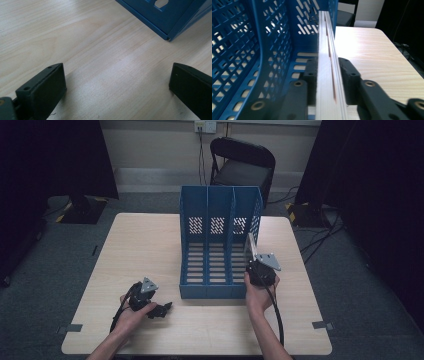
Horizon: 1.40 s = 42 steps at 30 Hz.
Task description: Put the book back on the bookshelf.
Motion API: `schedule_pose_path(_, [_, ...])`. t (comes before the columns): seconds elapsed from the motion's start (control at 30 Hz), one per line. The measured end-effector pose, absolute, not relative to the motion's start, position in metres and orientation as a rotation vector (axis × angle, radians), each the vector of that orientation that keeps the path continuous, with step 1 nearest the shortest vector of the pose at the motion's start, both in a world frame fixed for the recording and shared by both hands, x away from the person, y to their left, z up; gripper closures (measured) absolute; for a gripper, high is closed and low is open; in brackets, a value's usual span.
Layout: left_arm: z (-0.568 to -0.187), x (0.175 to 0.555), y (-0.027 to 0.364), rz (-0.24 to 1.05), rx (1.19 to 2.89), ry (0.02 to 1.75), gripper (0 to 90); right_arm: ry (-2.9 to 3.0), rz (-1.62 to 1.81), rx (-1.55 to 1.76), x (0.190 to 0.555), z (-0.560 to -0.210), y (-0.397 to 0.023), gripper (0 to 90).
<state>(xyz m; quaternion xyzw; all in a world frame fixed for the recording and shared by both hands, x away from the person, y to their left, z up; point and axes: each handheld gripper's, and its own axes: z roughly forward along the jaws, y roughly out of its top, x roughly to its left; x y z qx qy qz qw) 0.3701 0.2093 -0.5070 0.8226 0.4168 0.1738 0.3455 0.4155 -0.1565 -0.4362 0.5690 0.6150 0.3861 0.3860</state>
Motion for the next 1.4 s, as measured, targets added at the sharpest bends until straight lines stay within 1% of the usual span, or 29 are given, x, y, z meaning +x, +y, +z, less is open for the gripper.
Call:
schedule_pose_path(0.2, [-0.5070, 0.3700, 0.2092, 0.452, 2.135, 1.083, 0.3, 1.547, 0.966, 1.453, 0.4143, -0.4364, -0.1530, 76.0])
schedule_pose_path(0.43, [-0.5071, 0.3695, 0.2091, 0.449, 2.133, 1.083, 0.3, 1.558, 0.965, 1.445, 0.4145, -0.4361, -0.1537, 75.2])
schedule_pose_path(0.57, [-0.5071, 0.3695, 0.2091, 0.450, 2.134, 1.083, 0.3, 1.565, 0.972, 1.444, 0.4148, -0.4357, -0.1556, 71.5])
schedule_pose_path(0.7, [-0.5071, 0.3695, 0.2090, 0.449, 2.133, 1.084, 0.3, 1.570, 0.985, 1.443, 0.4154, -0.4353, -0.1564, 70.0])
schedule_pose_path(1.4, [-0.5071, 0.3695, 0.2091, 0.449, 2.133, 1.083, 0.2, 1.612, 1.081, 1.435, 0.4168, -0.4334, -0.1626, 55.8])
